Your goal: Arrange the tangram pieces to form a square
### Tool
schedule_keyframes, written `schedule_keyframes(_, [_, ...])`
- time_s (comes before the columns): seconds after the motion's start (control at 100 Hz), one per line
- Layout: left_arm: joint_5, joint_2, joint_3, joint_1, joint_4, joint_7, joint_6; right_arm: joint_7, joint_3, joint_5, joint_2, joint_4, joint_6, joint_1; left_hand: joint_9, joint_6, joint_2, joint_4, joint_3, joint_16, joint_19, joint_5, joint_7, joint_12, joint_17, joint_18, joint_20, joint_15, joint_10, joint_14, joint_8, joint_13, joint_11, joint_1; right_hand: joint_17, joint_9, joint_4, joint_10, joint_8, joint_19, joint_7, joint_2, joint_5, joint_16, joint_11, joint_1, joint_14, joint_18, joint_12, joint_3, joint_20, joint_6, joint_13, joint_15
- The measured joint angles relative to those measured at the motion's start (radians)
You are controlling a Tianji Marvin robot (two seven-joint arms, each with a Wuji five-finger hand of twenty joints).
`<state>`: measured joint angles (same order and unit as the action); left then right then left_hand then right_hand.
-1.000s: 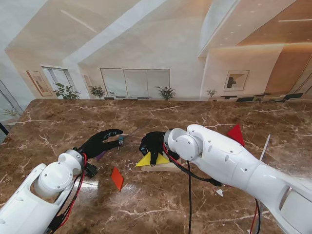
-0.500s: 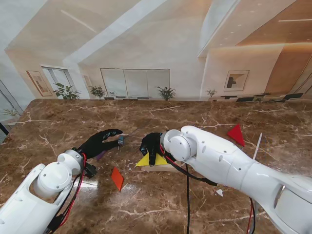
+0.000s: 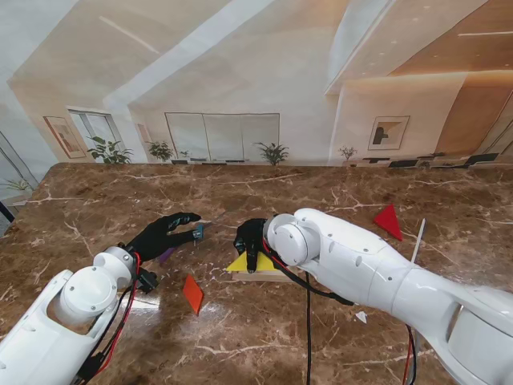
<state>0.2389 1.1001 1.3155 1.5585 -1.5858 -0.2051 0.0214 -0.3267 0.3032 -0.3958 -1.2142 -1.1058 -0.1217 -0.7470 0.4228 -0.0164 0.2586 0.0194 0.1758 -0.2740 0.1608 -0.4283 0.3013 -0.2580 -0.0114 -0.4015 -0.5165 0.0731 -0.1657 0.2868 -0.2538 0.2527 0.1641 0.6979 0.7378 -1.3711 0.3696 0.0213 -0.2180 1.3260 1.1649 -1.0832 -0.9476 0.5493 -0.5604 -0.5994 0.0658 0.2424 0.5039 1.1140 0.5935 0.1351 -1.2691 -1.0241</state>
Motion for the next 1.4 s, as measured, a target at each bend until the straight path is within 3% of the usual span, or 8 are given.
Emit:
schedule_keyframes(0.49, [-0.002,0.0,0.003,0.003,0.0,0.0,-0.002,-0.023,-0.008,-0.038,0.024,-0.014,-0.022,0.001,0.0,0.0,-0.014,0.0,0.0,0.0,0.0,0.0,0.0,0.0,0.0,0.0,0.0,0.0,0.0,0.0,0.0,0.0,-0.006,0.0,-0.031,0.0,0.0,0.0,0.0,0.0,0.0,0.0,0.0,0.0,0.0,0.0,0.0,-0.029,0.0,0.0,0.0,0.0,0.0,0.004])
schedule_keyframes(1.4, [-0.004,0.0,0.002,0.005,0.0,-0.001,-0.002,-0.033,-0.019,-0.042,0.029,-0.006,-0.043,-0.001,0.0,0.0,-0.014,0.0,-0.008,0.0,0.0,0.0,0.0,0.0,-0.001,0.0,0.0,0.0,0.0,0.0,0.0,0.0,-0.006,0.0,-0.057,0.026,0.0,0.011,-0.002,0.005,0.023,0.026,0.022,0.0,-0.004,0.011,0.0,-0.036,0.002,0.0,0.0,0.004,0.001,0.005])
